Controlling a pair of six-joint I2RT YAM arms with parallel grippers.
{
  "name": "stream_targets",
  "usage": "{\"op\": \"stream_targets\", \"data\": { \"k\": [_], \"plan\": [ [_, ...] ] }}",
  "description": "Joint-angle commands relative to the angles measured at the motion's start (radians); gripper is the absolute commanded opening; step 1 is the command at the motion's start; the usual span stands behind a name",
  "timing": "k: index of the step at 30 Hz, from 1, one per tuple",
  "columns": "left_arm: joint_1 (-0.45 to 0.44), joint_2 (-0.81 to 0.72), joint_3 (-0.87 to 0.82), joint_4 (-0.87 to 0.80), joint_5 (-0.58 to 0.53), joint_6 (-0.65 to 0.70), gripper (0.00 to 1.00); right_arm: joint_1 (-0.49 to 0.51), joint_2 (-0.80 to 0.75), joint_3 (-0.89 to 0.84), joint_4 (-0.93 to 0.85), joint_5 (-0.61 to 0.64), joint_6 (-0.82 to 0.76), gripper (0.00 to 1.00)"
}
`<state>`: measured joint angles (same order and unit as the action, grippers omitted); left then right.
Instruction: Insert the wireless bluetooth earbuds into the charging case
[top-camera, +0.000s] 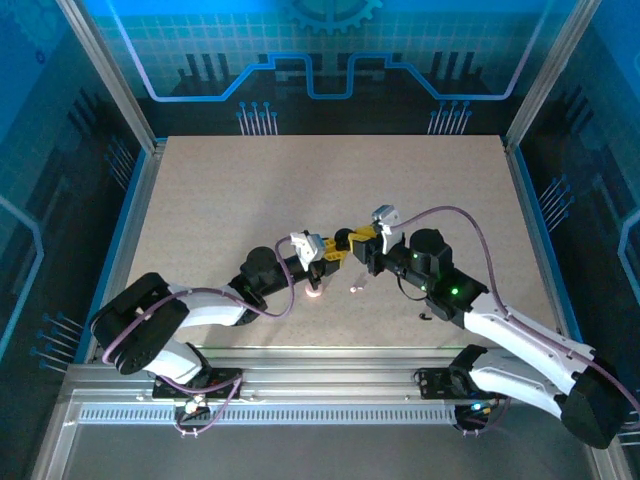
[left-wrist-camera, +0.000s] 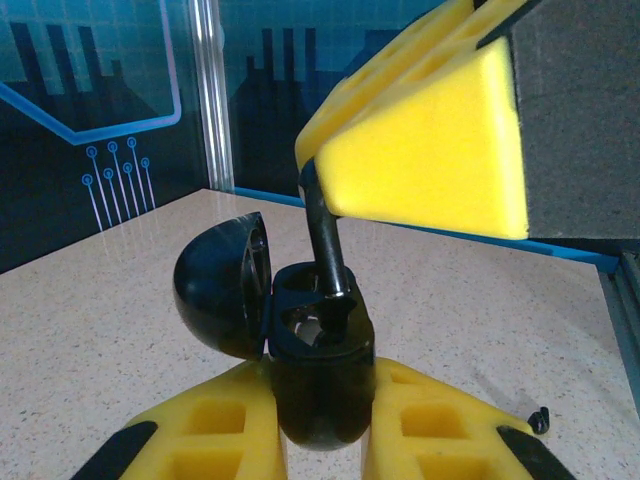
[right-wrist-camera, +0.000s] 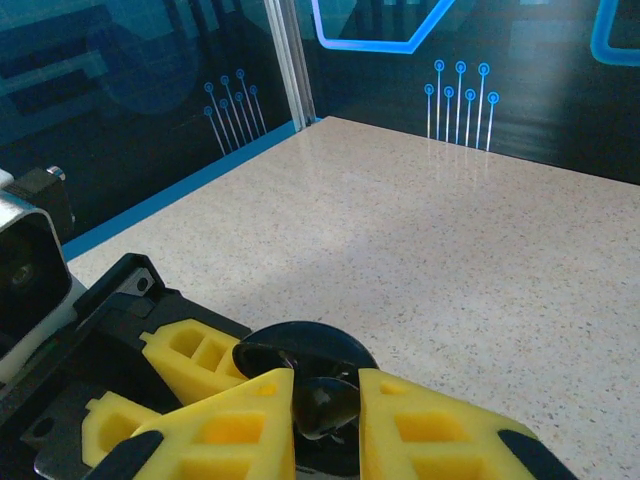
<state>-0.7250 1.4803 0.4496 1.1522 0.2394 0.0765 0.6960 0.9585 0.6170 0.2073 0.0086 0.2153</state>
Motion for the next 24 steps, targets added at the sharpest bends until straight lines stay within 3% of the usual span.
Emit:
{"op": "stream_targets", "data": {
  "k": [1,24],
  "plan": [
    [-0.008,0.009,0.032,0.060,-0.003,-0.017,0.10,0.014,-0.020,0.017,-0.028,0.012,-0.023,0.20],
    [-0.008,0.005,0.052,0.040,0.014,-0.026,0.10,0.016,0.014,0.032,-0.053,-0.023,-0.048,0.20]
  ]
}}
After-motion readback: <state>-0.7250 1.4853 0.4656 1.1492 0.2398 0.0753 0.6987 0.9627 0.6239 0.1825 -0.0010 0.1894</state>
